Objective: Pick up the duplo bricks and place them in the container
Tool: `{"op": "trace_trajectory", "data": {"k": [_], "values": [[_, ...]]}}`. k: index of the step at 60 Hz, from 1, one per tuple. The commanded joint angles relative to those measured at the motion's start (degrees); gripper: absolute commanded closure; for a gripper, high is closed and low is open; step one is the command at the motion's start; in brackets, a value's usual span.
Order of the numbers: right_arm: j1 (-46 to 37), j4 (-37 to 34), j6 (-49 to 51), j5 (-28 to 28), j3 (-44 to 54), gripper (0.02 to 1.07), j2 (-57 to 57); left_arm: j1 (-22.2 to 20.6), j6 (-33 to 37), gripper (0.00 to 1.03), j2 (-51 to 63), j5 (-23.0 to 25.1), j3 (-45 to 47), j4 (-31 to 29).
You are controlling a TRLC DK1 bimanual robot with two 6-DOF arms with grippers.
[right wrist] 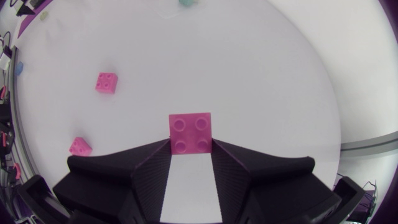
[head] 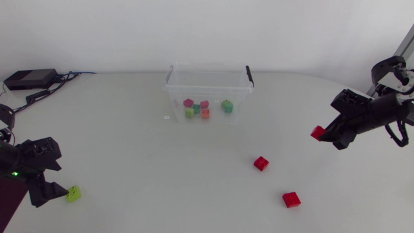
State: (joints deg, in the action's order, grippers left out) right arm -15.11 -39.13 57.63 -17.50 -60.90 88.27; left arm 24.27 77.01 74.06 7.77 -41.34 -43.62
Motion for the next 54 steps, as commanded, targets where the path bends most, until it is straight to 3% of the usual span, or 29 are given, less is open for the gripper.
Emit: {"op": "trace_trajectory", "data": {"k": [1, 17, 33, 42, 45, 50, 54], "values": [[1.2, -1.3, -2.0, -1.0, -0.3, 0.70, -2.2, -2.0, 1.4, 0.06, 0.6, -1.6, 2.2, -0.8], [3.7, -3.5, -5.9, -5.3, -3.5, 0.70, -6.5, -4.6, 0.3, 0.13, 7.9, -5.9, 0.9, 1.3], [7.9, -4.0, -10.9, -7.9, -7.3, 0.70, -7.3, -5.8, -1.3, 0.19, 14.4, -7.2, 0.8, 6.4], [12.8, -1.5, -15.8, -8.1, -9.5, 0.70, -6.7, -6.0, -2.7, 0.44, 19.9, -7.7, -0.3, 9.2], [13.9, -0.4, -17.6, -8.1, -10.5, 0.70, -6.3, -6.1, -3.0, 0.49, 20.7, -7.8, -0.6, 9.3], [15.8, 0.9, -20.4, -8.1, -12.7, 0.70, -4.9, -6.2, -3.4, 0.69, 22.2, -7.9, -1.1, 10.5], [17.6, 2.0, -23.1, -8.1, -15.6, 0.70, -2.8, -6.3, -3.4, 0.70, 22.3, -7.9, -1.4, 10.5]]}}
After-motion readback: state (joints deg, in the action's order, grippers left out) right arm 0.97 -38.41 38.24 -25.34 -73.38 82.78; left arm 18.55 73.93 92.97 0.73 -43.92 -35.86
